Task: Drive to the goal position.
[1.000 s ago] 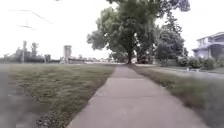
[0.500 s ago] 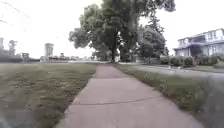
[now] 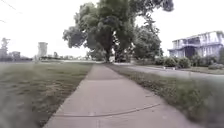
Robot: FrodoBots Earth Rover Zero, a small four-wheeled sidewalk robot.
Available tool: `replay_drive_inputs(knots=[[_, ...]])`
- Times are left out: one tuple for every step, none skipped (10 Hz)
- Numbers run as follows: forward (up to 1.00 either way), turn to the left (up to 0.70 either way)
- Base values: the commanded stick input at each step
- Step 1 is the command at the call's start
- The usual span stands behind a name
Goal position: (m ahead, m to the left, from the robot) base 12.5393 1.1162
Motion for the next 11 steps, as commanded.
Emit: replay_drive_inputs(knots=[[0.7, -0.35], [0.7, -0.35], [0.7, -0.35], [0.7, -0.35], [0.7, -0.35], [0.7, -0.07], [0.7, 0.0], [0.7, 0.0], [0.7, 0.0], [0.7, 0.0], [0.7, 0.0]])
